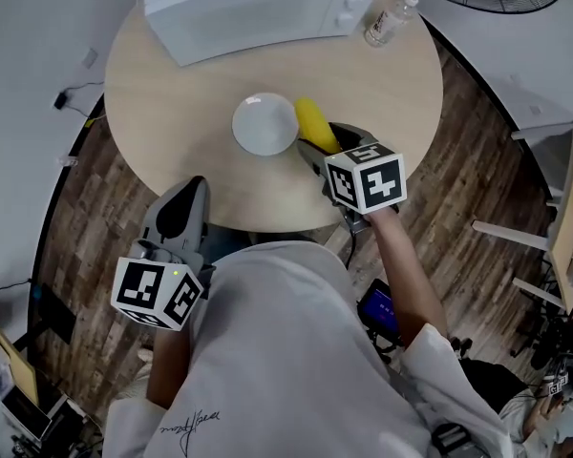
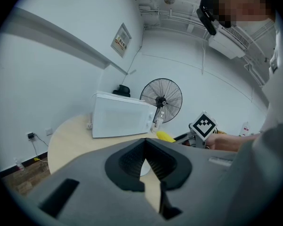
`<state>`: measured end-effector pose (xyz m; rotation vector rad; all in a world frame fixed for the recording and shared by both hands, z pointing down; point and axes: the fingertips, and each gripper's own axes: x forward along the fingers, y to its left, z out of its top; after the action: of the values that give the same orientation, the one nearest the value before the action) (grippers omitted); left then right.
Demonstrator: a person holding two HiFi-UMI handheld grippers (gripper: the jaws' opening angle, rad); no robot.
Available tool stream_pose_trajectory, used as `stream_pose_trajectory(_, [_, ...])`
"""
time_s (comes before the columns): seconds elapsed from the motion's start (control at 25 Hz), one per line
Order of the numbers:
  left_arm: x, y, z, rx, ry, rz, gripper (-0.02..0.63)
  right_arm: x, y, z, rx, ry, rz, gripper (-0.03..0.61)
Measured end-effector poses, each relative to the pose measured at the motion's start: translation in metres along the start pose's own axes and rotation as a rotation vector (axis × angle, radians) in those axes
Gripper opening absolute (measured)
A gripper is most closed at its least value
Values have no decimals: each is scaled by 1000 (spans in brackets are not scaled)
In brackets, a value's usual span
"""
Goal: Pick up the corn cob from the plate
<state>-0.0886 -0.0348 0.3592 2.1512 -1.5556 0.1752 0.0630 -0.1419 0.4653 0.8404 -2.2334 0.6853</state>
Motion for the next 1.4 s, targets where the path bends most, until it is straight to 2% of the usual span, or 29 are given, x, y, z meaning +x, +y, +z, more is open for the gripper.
stream_pose_trajectory(0.6, [-8, 12, 0, -25, -11, 34, -3, -23, 9, 16, -8, -83, 4, 270])
stream_pose_trajectory(1.4, [-18, 12, -9, -27, -11, 53, -3, -76, 14, 6, 86, -246, -35, 270])
